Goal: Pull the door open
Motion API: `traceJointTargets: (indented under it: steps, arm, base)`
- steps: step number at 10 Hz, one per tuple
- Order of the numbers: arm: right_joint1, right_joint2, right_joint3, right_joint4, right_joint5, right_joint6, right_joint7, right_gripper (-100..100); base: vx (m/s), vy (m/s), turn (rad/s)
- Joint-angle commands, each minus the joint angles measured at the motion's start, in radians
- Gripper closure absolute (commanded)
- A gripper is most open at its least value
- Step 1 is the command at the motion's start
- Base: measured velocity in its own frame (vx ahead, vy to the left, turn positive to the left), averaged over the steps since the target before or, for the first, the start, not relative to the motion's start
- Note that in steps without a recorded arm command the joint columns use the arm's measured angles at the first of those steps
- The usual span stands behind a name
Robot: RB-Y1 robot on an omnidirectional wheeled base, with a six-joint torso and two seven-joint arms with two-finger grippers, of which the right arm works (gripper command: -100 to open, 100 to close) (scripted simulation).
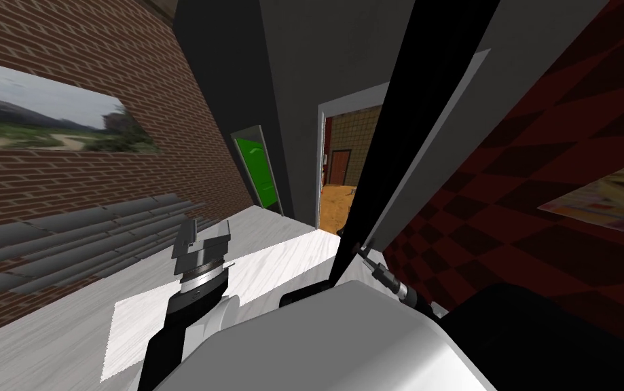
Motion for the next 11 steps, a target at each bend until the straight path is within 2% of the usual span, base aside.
traceJointTargets:
  steps: [1, 2, 3, 5, 7, 8, 10, 11]
  arm:
    - [0.002, 0.001, 0.006, 0.009, 0.007, -0.019, 0.002, 100]
    - [0.002, 0.001, 0.006, 0.009, 0.007, -0.019, 0.002, 100]
    - [-0.004, -0.001, 0.009, 0.011, 0.011, -0.005, -0.001, -100]
    - [-0.024, -0.004, 0.016, 0.033, 0.018, -0.004, 0.001, -100]
    - [-0.038, -0.006, 0.022, 0.049, 0.024, -0.006, 0.003, -100]
    - [-0.054, -0.008, 0.028, 0.068, 0.031, -0.01, 0.004, -100]
    - [-0.094, -0.014, 0.042, 0.112, 0.046, -0.034, 0.008, -100]
    - [-0.11, -0.016, 0.048, 0.131, 0.053, -0.048, 0.009, -100]
  base:
    - [-0.099, -0.057, 0.08]
    - [-0.075, -0.036, 0.023]
    - [0.065, 0.07, -0.213]
    - [0.124, 0.107, -0.26]
    - [0.043, 0.076, -0.153]
    - [-0.004, 0.047, -0.287]
    - [-0.06, -0.004, -0.273]
    - [-0.084, -0.115, -0.155]
